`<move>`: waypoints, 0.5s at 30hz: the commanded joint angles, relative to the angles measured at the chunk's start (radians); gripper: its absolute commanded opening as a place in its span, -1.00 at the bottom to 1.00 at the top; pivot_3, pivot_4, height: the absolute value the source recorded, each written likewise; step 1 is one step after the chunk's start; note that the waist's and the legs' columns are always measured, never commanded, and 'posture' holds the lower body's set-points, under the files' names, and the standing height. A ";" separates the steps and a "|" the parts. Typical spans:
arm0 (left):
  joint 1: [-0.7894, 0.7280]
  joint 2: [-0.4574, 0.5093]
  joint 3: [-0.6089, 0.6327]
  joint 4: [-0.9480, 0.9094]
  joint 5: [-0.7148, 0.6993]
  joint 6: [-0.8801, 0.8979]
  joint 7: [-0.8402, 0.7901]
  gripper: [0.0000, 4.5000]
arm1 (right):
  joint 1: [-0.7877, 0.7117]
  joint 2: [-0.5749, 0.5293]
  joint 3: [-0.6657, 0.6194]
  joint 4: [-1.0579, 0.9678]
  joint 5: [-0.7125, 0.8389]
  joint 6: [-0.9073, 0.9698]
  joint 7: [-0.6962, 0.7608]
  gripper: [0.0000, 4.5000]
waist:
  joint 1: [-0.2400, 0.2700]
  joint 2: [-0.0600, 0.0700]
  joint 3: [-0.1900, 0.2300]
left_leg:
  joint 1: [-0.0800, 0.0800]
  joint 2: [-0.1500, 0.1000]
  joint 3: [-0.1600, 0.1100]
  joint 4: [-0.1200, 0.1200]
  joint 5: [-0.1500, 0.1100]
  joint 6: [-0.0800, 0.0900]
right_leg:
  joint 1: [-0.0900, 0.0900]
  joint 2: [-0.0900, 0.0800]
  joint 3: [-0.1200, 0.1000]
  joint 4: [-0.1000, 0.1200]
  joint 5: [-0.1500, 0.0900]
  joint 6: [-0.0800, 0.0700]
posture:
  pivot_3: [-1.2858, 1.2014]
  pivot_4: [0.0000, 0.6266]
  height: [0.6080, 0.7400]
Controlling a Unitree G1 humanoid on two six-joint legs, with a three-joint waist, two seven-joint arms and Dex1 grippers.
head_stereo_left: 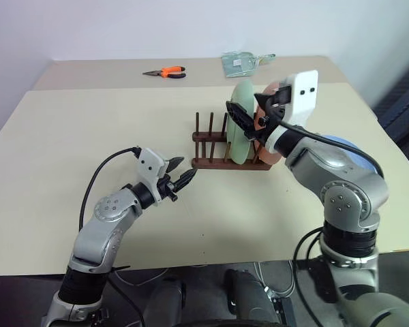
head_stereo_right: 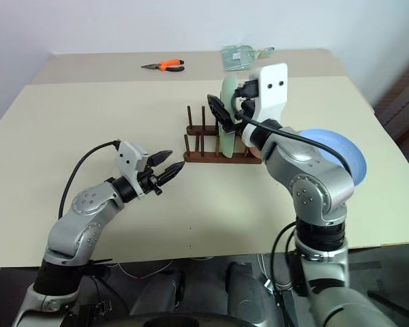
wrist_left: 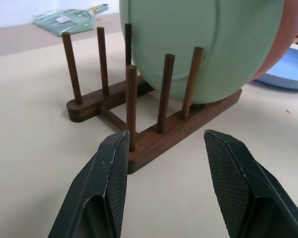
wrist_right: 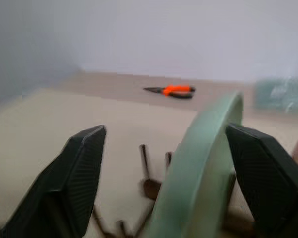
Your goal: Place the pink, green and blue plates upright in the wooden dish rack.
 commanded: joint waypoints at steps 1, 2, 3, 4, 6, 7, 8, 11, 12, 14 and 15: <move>-0.004 -0.010 -0.019 -0.043 0.002 -0.006 -0.001 0.09 | -0.029 -0.127 0.069 -0.049 -0.152 -0.184 0.153 0.75 | 0.000 0.000 0.000 | 0.000 0.000 0.000 0.000 0.000 0.000 | 0.000 0.000 0.000 -0.001 0.000 0.000 | 0.03 -0.52 1.00; -0.007 -0.009 -0.028 -0.042 0.008 -0.009 -0.004 0.09 | -0.022 -0.177 0.053 -0.052 -0.180 -0.243 0.203 0.75 | 0.002 0.000 0.000 | 0.000 0.000 0.000 0.000 0.000 0.000 | 0.001 0.000 0.000 -0.002 0.000 0.000 | 0.03 -0.52 1.00; -0.010 -0.005 -0.041 -0.042 0.016 -0.011 -0.010 0.09 | -0.010 -0.214 -0.014 -0.052 -0.113 -0.251 0.287 0.75 | 0.003 0.000 0.000 | 0.000 0.000 0.000 0.000 0.000 0.000 | 0.002 0.000 0.000 -0.003 0.000 0.000 | 0.03 -0.52 1.00; -0.012 -0.002 -0.050 -0.043 0.022 -0.012 -0.014 0.09 | 0.000 -0.234 -0.064 -0.049 -0.057 -0.253 0.343 0.75 | 0.004 0.000 0.000 | -0.001 0.000 0.000 0.000 0.000 0.000 | 0.002 0.000 0.000 -0.005 0.000 0.000 | 0.03 -0.52 1.00; -0.013 0.007 -0.075 -0.048 0.036 -0.018 -0.029 0.09 | 0.051 -0.296 -0.253 -0.023 0.127 -0.196 0.470 0.99 | 0.008 -0.001 0.000 | -0.001 0.000 0.000 0.000 -0.001 0.002 | 0.005 0.000 0.000 -0.009 0.000 0.001 | 0.03 -0.52 1.00; -0.015 0.005 -0.084 -0.049 0.037 -0.019 -0.033 0.09 | 0.087 -0.341 -0.337 0.008 0.165 -0.177 0.520 1.00 | 0.011 -0.001 0.000 | -0.001 0.000 0.000 0.001 -0.001 0.003 | 0.006 0.000 0.000 -0.010 0.000 0.001 | 0.03 -0.52 1.00; -0.018 0.001 -0.089 -0.046 0.034 -0.018 -0.037 0.09 | 0.125 -0.381 -0.410 0.047 0.177 -0.167 0.552 1.00 | 0.020 -0.001 0.000 | -0.001 -0.001 0.000 0.001 -0.002 0.004 | 0.006 -0.001 0.000 -0.011 0.001 -0.001 | 0.03 -0.52 1.00; -0.030 -0.004 -0.103 -0.032 0.038 -0.023 -0.051 0.09 | 0.255 -0.452 -0.560 0.171 0.146 -0.173 0.596 1.00 | 0.029 -0.001 -0.001 | -0.001 -0.001 0.002 0.001 -0.003 0.006 | 0.007 -0.002 0.000 -0.012 0.002 -0.003 | 0.03 -0.52 1.00; -0.034 -0.003 -0.107 -0.027 0.042 -0.026 -0.056 0.09 | 0.297 -0.467 -0.590 0.200 0.133 -0.181 0.610 1.00 | 0.031 -0.001 -0.001 | -0.001 -0.001 0.002 0.001 -0.003 0.006 | 0.007 -0.002 0.000 -0.012 0.002 -0.003 | 0.03 -0.52 1.00; -0.040 -0.001 -0.111 -0.019 0.044 -0.027 -0.065 0.09 | 0.374 -0.492 -0.613 0.231 0.124 -0.158 0.630 1.00 | 0.029 0.000 -0.001 | -0.001 -0.001 0.002 0.001 -0.003 0.006 | 0.007 -0.002 0.000 -0.012 0.002 -0.003 | 0.03 -0.52 1.00; -0.045 0.003 -0.115 -0.013 0.048 -0.031 -0.074 0.09 | 0.476 -0.514 -0.583 0.237 0.063 -0.185 0.663 1.00 | 0.026 0.002 -0.001 | 0.000 -0.001 0.003 0.001 -0.003 0.006 | 0.007 -0.002 0.000 -0.012 0.002 -0.003 | 0.03 -0.52 1.00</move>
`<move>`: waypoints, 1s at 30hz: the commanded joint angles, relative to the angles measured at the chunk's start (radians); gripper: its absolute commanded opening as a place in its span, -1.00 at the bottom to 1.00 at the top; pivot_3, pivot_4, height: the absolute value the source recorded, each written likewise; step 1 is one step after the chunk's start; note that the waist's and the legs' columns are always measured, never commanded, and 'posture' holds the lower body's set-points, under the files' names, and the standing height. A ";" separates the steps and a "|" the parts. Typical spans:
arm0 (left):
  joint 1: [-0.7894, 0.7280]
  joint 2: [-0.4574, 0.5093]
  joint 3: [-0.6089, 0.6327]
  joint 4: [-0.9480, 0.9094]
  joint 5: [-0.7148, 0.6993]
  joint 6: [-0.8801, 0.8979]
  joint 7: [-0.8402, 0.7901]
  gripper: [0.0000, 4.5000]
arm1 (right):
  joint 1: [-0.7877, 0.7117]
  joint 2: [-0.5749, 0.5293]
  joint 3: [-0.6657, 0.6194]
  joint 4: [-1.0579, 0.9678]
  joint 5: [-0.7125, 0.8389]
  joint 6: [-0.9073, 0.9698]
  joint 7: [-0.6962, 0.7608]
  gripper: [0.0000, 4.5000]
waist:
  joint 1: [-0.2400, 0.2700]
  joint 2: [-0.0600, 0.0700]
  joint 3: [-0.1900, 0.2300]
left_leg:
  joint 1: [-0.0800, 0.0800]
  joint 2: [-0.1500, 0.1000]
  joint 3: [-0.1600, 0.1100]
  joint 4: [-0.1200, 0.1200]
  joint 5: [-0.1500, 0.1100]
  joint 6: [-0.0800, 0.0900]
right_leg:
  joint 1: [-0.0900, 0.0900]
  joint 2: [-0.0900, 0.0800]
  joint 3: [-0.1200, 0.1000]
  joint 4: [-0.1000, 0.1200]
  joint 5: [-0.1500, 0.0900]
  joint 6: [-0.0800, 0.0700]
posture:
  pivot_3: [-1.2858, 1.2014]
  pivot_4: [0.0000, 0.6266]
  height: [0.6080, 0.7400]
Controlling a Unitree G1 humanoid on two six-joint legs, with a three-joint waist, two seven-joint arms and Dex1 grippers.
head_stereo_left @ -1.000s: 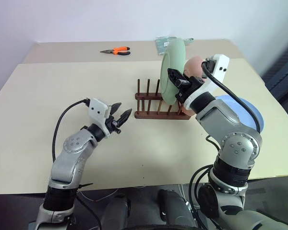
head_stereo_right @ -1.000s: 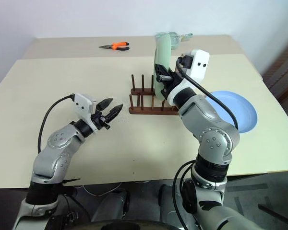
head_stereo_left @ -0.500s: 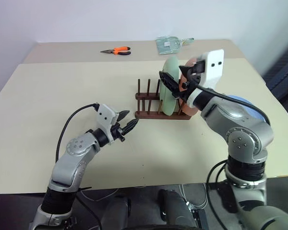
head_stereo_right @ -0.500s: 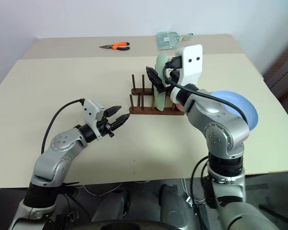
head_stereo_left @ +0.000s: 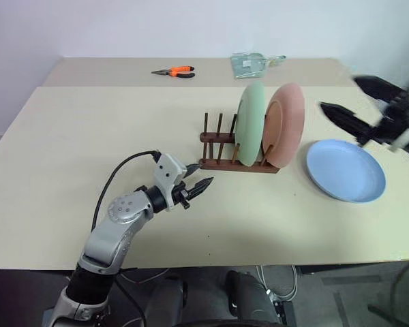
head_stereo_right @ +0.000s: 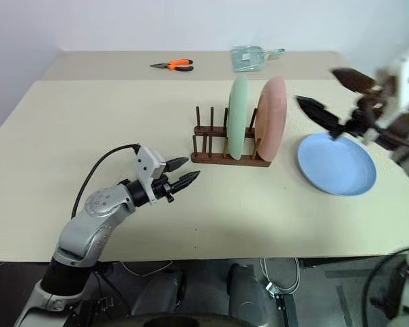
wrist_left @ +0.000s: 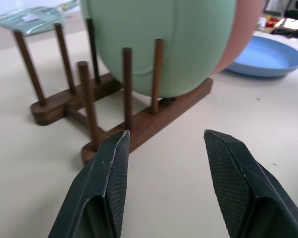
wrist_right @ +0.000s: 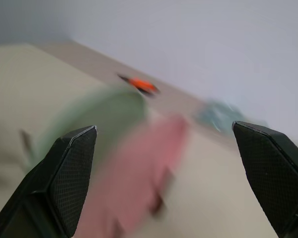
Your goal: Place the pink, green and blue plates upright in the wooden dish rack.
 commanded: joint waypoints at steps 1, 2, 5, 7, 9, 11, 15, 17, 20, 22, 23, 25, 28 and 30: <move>-0.029 0.003 -0.014 -0.003 0.011 -0.030 -0.029 0.09 | 0.208 -0.058 0.022 0.023 -0.124 -0.045 0.075 1.00 | -0.001 0.003 -0.001 | 0.000 0.000 0.001 0.000 0.000 0.000 | -0.001 0.000 0.000 0.000 0.000 0.000 | 0.03 -0.52 1.00; -0.034 0.004 -0.016 0.001 0.014 -0.033 -0.034 0.09 | 0.260 -0.062 0.058 0.034 -0.179 -0.078 0.068 1.00 | -0.001 0.002 -0.002 | 0.000 0.000 0.001 0.000 0.000 0.000 | 0.000 0.000 0.000 0.001 -0.001 0.001 | 0.03 -0.52 1.00; -0.049 0.003 -0.017 0.017 0.020 -0.039 -0.042 0.09 | 0.302 -0.041 0.170 0.061 -0.290 -0.159 0.021 1.00 | -0.011 0.005 -0.001 | 0.001 0.001 0.004 0.001 0.000 0.000 | 0.000 0.000 0.002 0.001 -0.002 0.003 | 0.03 -0.52 1.00; -0.055 0.003 -0.018 0.022 0.028 -0.046 -0.044 0.09 | 0.284 -0.009 0.244 0.088 -0.348 -0.184 -0.015 1.00 | -0.020 0.006 -0.001 | 0.000 0.000 0.008 0.001 0.000 0.000 | 0.000 -0.003 0.002 0.003 -0.001 0.004 | 0.03 -0.52 1.00; -0.059 0.002 -0.016 0.026 0.031 -0.048 -0.046 0.09 | 0.258 0.004 0.312 0.123 -0.426 -0.211 -0.055 1.00 | -0.025 0.006 -0.001 | 0.001 0.001 0.009 0.001 0.000 0.000 | 0.001 -0.003 0.001 0.003 -0.001 0.004 | 0.03 -0.52 1.00; -0.057 0.002 -0.014 0.023 0.036 -0.049 -0.042 0.09 | 0.227 0.024 0.370 0.160 -0.481 -0.227 -0.087 1.00 | -0.026 0.006 -0.001 | 0.002 0.001 0.008 0.001 0.000 0.000 | 0.000 -0.003 0.001 0.003 -0.001 0.004 | 0.03 -0.52 1.00; -0.047 0.006 -0.007 0.014 0.045 -0.051 -0.034 0.09 | 0.160 0.054 0.452 0.255 -0.579 -0.260 -0.141 0.63 | -0.023 0.006 -0.001 | 0.002 0.000 0.007 0.001 0.000 0.000 | -0.003 -0.004 0.001 0.003 0.002 0.005 | 0.03 -0.52 1.00; -0.043 0.006 -0.005 0.012 0.049 -0.052 -0.031 0.09 | 0.136 0.061 0.476 0.295 -0.623 -0.284 -0.163 0.19 | -0.022 0.005 -0.001 | 0.002 0.000 0.007 0.001 0.000 0.000 | -0.002 -0.004 0.001 0.002 0.003 0.004 | 0.03 -0.52 1.00; -0.041 0.005 -0.004 0.011 0.052 -0.054 -0.025 0.09 | 0.109 0.075 0.479 0.314 -0.633 -0.297 -0.168 -0.44 | -0.018 0.005 -0.001 | 0.002 -0.001 0.007 0.003 0.000 0.000 | -0.001 -0.004 0.001 0.002 0.001 0.004 | 0.03 -0.52 1.00; -0.040 0.005 -0.002 0.011 0.055 -0.057 -0.021 0.09 | 0.093 0.081 0.472 0.304 -0.637 -0.313 -0.170 -0.87 | -0.017 0.005 -0.001 | 0.001 -0.001 0.007 0.004 0.000 0.000 | -0.001 -0.004 0.001 0.002 0.000 0.005 | 0.03 -0.52 1.00; -0.040 0.005 -0.002 0.011 0.057 -0.058 -0.021 0.09 | 0.071 0.081 0.462 0.299 -0.649 -0.323 -0.189 -0.98 | -0.017 0.005 -0.001 | 0.001 -0.001 0.007 0.004 0.000 0.000 | -0.001 -0.004 0.001 0.003 0.000 0.005 | 0.03 -0.52 1.00; -0.039 0.005 -0.002 0.013 0.061 -0.061 -0.019 0.09 | 0.020 0.074 0.444 0.299 -0.685 -0.367 -0.238 -0.98 | -0.023 0.005 -0.001 | 0.001 -0.001 0.007 0.004 0.000 0.000 | -0.001 -0.004 0.001 0.003 0.000 0.005 | 0.03 -0.52 1.00; -0.038 0.005 -0.003 0.017 0.068 -0.065 -0.023 0.09 | -0.094 0.084 0.389 0.291 -0.705 -0.402 -0.335 -0.98 | -0.028 0.007 0.000 | 0.002 -0.001 0.007 0.003 0.000 0.000 | -0.002 -0.004 0.001 0.003 0.001 0.005 | 0.03 -0.52 1.00; -0.038 0.006 -0.005 0.022 0.074 -0.068 -0.024 0.09 | -0.164 0.089 0.363 0.285 -0.709 -0.429 -0.376 -0.98 | -0.026 0.007 0.000 | 0.002 -0.001 0.007 0.003 0.000 0.000 | -0.002 -0.004 0.001 0.003 0.002 0.006 | 0.03 -0.52 1.00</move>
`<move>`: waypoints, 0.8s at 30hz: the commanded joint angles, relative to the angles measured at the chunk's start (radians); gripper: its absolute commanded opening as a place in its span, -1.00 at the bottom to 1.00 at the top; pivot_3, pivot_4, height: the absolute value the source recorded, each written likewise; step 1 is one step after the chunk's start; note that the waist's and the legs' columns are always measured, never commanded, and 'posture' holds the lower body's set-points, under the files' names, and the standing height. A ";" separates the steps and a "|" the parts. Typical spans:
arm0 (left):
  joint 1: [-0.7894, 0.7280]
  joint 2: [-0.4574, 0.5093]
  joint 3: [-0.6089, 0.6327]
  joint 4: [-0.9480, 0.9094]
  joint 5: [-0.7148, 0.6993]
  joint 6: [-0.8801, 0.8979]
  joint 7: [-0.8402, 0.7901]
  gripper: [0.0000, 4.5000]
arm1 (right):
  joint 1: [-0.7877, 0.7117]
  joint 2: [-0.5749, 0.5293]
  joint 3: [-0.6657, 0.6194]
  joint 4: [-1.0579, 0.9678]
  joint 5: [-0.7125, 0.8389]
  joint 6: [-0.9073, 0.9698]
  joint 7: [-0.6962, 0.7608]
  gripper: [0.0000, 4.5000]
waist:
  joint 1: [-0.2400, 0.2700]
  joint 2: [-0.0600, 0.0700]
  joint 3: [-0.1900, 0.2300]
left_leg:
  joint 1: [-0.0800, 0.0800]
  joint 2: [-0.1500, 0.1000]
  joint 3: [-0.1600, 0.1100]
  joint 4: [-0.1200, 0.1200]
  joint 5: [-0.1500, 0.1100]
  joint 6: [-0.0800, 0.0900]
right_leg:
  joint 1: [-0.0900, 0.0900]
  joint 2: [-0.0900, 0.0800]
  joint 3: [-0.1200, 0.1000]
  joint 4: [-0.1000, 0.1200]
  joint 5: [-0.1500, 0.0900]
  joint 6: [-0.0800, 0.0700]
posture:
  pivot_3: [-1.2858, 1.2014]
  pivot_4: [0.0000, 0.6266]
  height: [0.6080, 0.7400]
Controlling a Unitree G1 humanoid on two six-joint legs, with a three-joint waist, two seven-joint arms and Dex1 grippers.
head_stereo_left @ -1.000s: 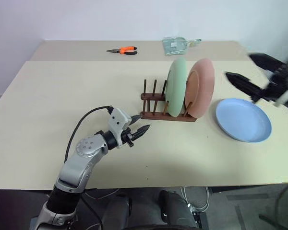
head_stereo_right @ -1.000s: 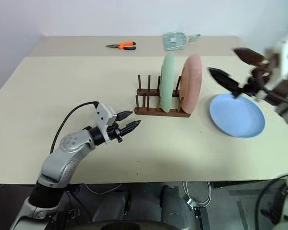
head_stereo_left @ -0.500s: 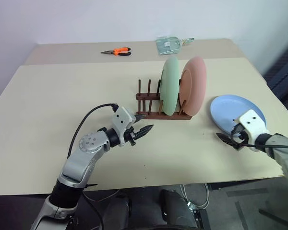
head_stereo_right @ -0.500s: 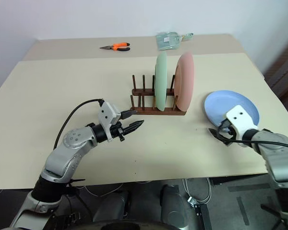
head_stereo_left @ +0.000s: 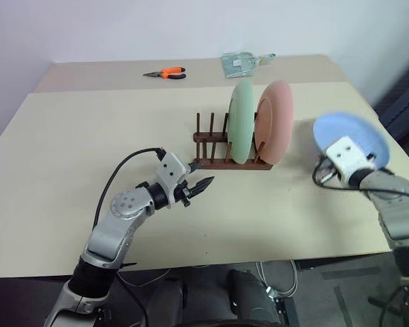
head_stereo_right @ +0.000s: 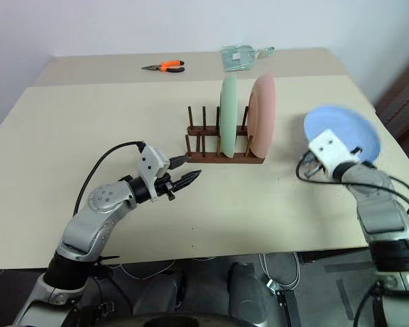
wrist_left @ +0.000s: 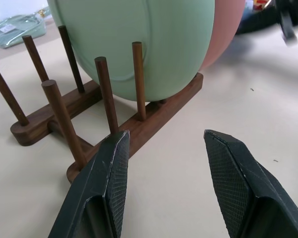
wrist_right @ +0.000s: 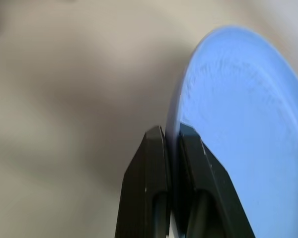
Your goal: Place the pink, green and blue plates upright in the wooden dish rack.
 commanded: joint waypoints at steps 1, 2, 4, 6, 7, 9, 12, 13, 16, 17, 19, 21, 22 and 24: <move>-0.005 0.002 0.008 -0.015 0.011 -0.029 -0.001 0.09 | -0.141 -0.004 -0.089 -0.050 -0.015 -0.086 -0.091 -0.98 | 0.002 0.000 0.000 | 0.000 0.000 0.000 0.000 0.000 0.000 | 0.000 0.000 0.000 0.000 0.001 0.000 | 0.03 -0.52 1.00; -0.006 0.002 0.009 -0.011 0.013 -0.031 -0.001 0.09 | -0.196 0.002 -0.105 -0.064 -0.006 -0.109 -0.106 -0.98 | 0.002 0.000 0.000 | 0.000 0.000 0.000 0.000 0.000 0.000 | 0.000 0.000 0.000 0.000 0.001 -0.001 | 0.03 -0.52 1.00; -0.010 0.004 0.013 -0.001 0.016 -0.035 -0.003 0.09 | -0.300 0.017 -0.127 -0.101 0.027 -0.144 -0.115 -0.98 | 0.002 0.000 0.000 | 0.000 0.000 0.000 -0.001 0.000 0.000 | 0.000 0.000 0.000 -0.001 0.002 -0.001 | 0.03 -0.52 1.00; -0.012 0.005 0.017 0.010 0.021 -0.041 -0.004 0.09 | -0.364 0.048 -0.135 -0.150 0.096 -0.140 -0.080 -0.98 | 0.001 0.000 0.000 | 0.000 0.000 0.000 -0.001 0.000 0.000 | 0.000 0.000 0.000 -0.001 0.002 -0.001 | 0.03 -0.52 1.00; -0.012 0.006 0.019 0.015 0.024 -0.045 -0.004 0.09 | -0.391 0.078 -0.133 -0.196 0.167 -0.110 -0.047 -0.98 | 0.002 -0.001 0.000 | 0.000 0.000 -0.001 -0.002 0.000 0.000 | 0.000 0.000 0.000 -0.001 0.002 -0.001 | 0.03 -0.52 1.00; -0.010 0.012 0.029 0.025 0.030 -0.053 -0.001 0.09 | -0.448 0.188 -0.112 -0.345 0.407 0.046 -0.008 -0.98 | -0.001 -0.002 -0.001 | 0.000 0.000 -0.002 -0.002 0.000 0.000 | 0.000 0.000 -0.001 -0.001 0.002 -0.001 | 0.03 -0.52 1.00; -0.008 0.018 0.043 0.039 0.036 -0.059 0.008 0.09 | -0.508 0.326 -0.112 -0.474 0.654 0.223 -0.061 -0.98 | -0.003 -0.001 -0.001 | 0.001 0.001 -0.002 -0.002 0.000 0.000 | 0.000 0.001 -0.001 0.000 0.002 -0.001 | 0.03 -0.52 1.00; -0.006 0.020 0.046 0.043 0.036 -0.060 0.009 0.09 | -0.535 0.409 -0.118 -0.497 0.768 0.275 -0.139 -0.98 | -0.001 -0.001 -0.001 | 0.000 0.001 -0.003 -0.002 0.000 0.000 | 0.000 0.001 -0.001 0.001 0.002 -0.001 | 0.03 -0.52 1.00; 0.005 0.024 0.047 0.042 0.037 -0.065 0.007 0.09 | -0.563 0.577 -0.126 -0.537 1.029 0.383 -0.317 -0.98 | 0.002 -0.001 -0.001 | 0.000 0.001 -0.005 -0.002 0.000 0.000 | -0.002 0.001 -0.001 0.002 0.003 -0.002 | 0.03 -0.52 1.00; 0.007 0.024 0.047 0.041 0.038 -0.066 0.007 0.09 | -0.564 0.593 -0.128 -0.544 1.065 0.404 -0.348 -0.98 | 0.006 -0.001 -0.001 | -0.001 0.001 -0.006 -0.002 0.000 0.000 | -0.002 0.001 -0.002 0.002 0.003 -0.002 | 0.03 -0.52 1.00; 0.011 0.025 0.050 0.040 0.038 -0.065 0.005 0.09 | -0.550 0.656 -0.104 -0.541 1.134 0.437 -0.443 -0.98 | 0.011 -0.002 -0.001 | -0.002 0.000 -0.007 -0.002 0.000 0.000 | -0.002 0.001 -0.003 0.001 0.002 -0.002 | 0.03 -0.52 1.00; 0.016 0.028 0.056 0.037 0.039 -0.064 0.005 0.09 | -0.535 0.731 -0.073 -0.525 1.168 0.445 -0.538 -0.98 | 0.009 -0.002 -0.001 | -0.001 -0.001 -0.006 -0.002 0.000 0.000 | -0.002 0.000 -0.002 0.001 0.002 -0.002 | 0.03 -0.52 1.00; 0.017 0.030 0.061 0.038 0.039 -0.065 0.006 0.09 | -0.524 0.777 -0.063 -0.508 1.188 0.441 -0.586 -0.98 | 0.004 -0.002 -0.002 | -0.001 -0.001 -0.006 -0.002 0.000 0.000 | -0.002 0.000 -0.002 0.001 0.002 -0.002 | 0.03 -0.52 1.00; 0.023 0.036 0.078 0.038 0.041 -0.072 0.011 0.09 | -0.503 0.831 -0.044 -0.477 1.186 0.453 -0.669 -0.98 | -0.003 -0.001 -0.002 | 0.000 0.000 -0.006 -0.003 0.000 0.000 | -0.003 0.001 -0.002 0.003 0.003 -0.002 | 0.03 -0.52 1.00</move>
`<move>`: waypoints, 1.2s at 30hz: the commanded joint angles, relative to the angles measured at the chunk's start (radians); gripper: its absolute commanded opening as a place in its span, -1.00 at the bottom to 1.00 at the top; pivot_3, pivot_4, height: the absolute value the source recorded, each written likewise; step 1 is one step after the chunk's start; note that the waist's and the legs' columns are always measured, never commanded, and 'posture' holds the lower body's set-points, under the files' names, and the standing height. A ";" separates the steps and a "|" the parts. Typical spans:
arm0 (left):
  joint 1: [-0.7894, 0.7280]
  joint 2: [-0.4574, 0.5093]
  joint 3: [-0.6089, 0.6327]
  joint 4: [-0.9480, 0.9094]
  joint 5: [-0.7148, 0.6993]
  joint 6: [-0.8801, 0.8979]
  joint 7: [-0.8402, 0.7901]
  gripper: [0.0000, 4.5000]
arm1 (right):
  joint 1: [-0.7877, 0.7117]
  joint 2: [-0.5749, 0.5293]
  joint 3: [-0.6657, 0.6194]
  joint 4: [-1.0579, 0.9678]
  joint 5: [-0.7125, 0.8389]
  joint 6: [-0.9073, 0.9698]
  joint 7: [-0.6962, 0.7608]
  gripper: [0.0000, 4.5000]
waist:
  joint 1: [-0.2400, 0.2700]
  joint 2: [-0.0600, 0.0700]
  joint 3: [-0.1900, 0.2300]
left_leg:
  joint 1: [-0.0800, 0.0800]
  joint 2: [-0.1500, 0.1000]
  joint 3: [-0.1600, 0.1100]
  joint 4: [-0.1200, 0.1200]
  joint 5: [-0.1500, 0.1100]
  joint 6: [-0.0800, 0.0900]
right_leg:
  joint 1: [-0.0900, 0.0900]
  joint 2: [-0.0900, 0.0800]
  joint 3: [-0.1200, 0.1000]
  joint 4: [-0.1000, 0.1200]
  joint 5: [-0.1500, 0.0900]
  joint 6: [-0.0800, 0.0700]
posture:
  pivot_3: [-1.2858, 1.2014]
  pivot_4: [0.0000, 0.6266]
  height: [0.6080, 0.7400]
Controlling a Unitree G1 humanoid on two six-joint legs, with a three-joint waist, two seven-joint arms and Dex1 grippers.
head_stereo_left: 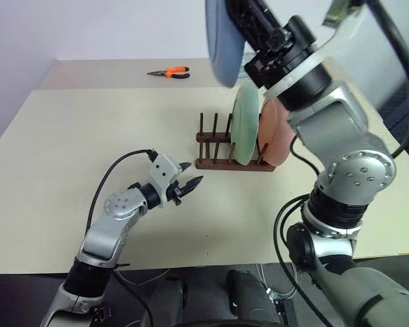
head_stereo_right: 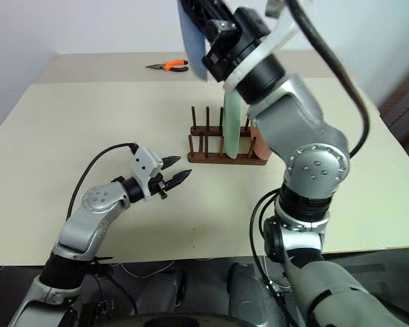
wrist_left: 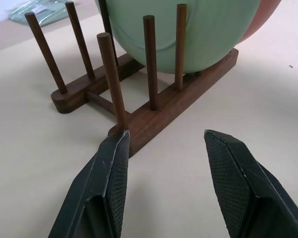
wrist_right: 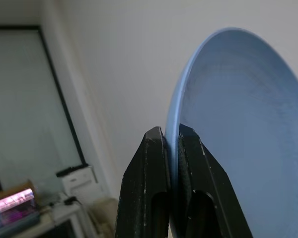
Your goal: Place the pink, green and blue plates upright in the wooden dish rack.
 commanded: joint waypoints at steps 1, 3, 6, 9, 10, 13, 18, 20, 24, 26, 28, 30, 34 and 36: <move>0.005 0.011 0.040 -0.023 -0.001 -0.030 0.007 0.09 | 0.019 0.050 0.032 0.022 0.016 0.016 -0.123 -0.98 | -0.004 0.000 0.000 | 0.000 0.000 0.000 0.000 0.000 0.000 | -0.001 0.000 0.000 0.002 0.000 0.000 | 0.03 -0.52 1.00; 0.008 0.018 0.056 -0.022 -0.005 -0.030 0.006 0.09 | 0.032 0.063 0.043 0.024 0.036 0.028 -0.153 -0.98 | -0.004 0.000 0.000 | 0.000 0.000 0.000 0.000 0.000 0.000 | -0.002 0.001 0.000 0.004 0.000 0.000 | 0.03 -0.52 1.00; 0.019 0.033 0.066 -0.016 0.007 -0.041 0.004 0.09 | 0.051 0.082 0.051 0.027 0.050 0.028 -0.188 -0.98 | -0.004 0.000 0.000 | 0.000 0.000 0.000 0.000 0.000 0.000 | -0.003 0.001 0.000 0.005 0.000 0.000 | 0.03 -0.52 1.00; 0.026 0.042 0.075 -0.014 0.006 -0.048 0.003 0.09 | 0.071 0.095 0.045 0.045 0.059 0.028 -0.228 -0.98 | -0.003 0.000 0.000 | 0.000 0.000 0.000 0.000 0.000 0.000 | -0.003 0.001 0.000 0.006 0.000 0.000 | 0.03 -0.52 1.00; 0.027 0.042 0.078 -0.016 0.002 -0.046 0.003 0.09 | 0.076 0.099 0.037 0.056 0.070 0.026 -0.241 -0.98 | -0.004 0.000 0.000 | 0.000 0.000 0.000 0.000 0.000 0.000 | -0.003 0.001 0.000 0.006 0.000 0.000 | 0.03 -0.52 1.00; 0.031 0.043 0.085 -0.021 -0.002 -0.043 0.003 0.09 | 0.085 0.108 0.020 0.079 0.104 0.021 -0.264 -0.98 | -0.004 0.000 0.000 | 0.000 0.000 0.000 0.000 0.000 0.000 | -0.003 0.001 0.000 0.007 0.000 0.000 | 0.03 -0.52 1.00; 0.035 0.042 0.084 -0.020 0.001 -0.045 0.004 0.09 | 0.088 0.111 0.013 0.121 0.117 0.013 -0.289 -0.98 | -0.006 0.000 0.000 | 0.000 0.000 0.000 0.000 0.000 0.000 | -0.003 0.001 0.000 0.007 0.000 0.000 | 0.03 -0.52 1.00; 0.033 0.040 0.085 -0.019 0.001 -0.046 0.006 0.09 | 0.091 0.112 0.009 0.141 0.108 0.006 -0.302 -0.98 | -0.006 0.000 0.000 | 0.000 0.000 0.000 0.000 0.000 0.000 | -0.003 0.001 0.000 0.008 0.000 0.000 | 0.03 -0.52 1.00; 0.033 0.038 0.084 -0.019 0.000 -0.047 0.006 0.09 | 0.091 0.107 0.009 0.169 0.087 -0.002 -0.301 -0.98 | -0.006 0.000 0.000 | 0.000 0.000 0.000 0.000 0.000 0.000 | -0.003 0.001 0.000 0.008 0.000 0.000 | 0.03 -0.52 1.00; 0.034 0.035 0.081 -0.021 0.000 -0.047 0.007 0.09 | 0.092 0.096 0.015 0.194 0.071 0.007 -0.293 -0.98 | -0.006 0.000 0.000 | 0.000 0.000 0.001 0.000 0.000 0.000 | -0.003 0.001 0.000 0.008 0.000 0.000 | 0.03 -0.52 1.00; 0.035 0.033 0.080 -0.022 0.000 -0.047 0.008 0.09 | 0.087 0.087 0.014 0.221 0.058 0.010 -0.281 -0.98 | -0.007 0.000 0.000 | 0.000 0.001 0.001 0.000 0.000 0.000 | -0.003 0.001 0.000 0.008 0.000 0.000 | 0.03 -0.52 1.00; 0.037 0.032 0.080 -0.025 -0.001 -0.046 0.009 0.09 | 0.075 0.074 0.015 0.241 0.041 0.013 -0.262 -0.68 | -0.006 0.000 0.000 | 0.000 0.001 0.001 0.000 0.000 0.000 | -0.003 0.001 0.000 0.008 0.000 0.000 | 0.03 -0.52 1.00; 0.044 0.032 0.082 -0.030 -0.003 -0.045 0.011 0.09 | 0.045 0.027 0.037 0.256 -0.025 0.019 -0.208 0.09 | -0.006 0.000 0.000 | 0.000 0.001 0.001 0.000 0.000 0.000 | -0.004 0.001 0.000 0.008 0.000 0.000 | 0.03 -0.52 1.00; 0.046 0.031 0.081 -0.032 -0.003 -0.044 0.013 0.09 | 0.033 -0.026 0.075 0.248 -0.100 0.027 -0.159 0.49 | -0.006 0.000 0.000 | 0.000 0.001 0.001 0.000 0.000 0.000 | -0.004 0.001 0.000 0.008 0.000 0.000 | 0.03 -0.52 1.00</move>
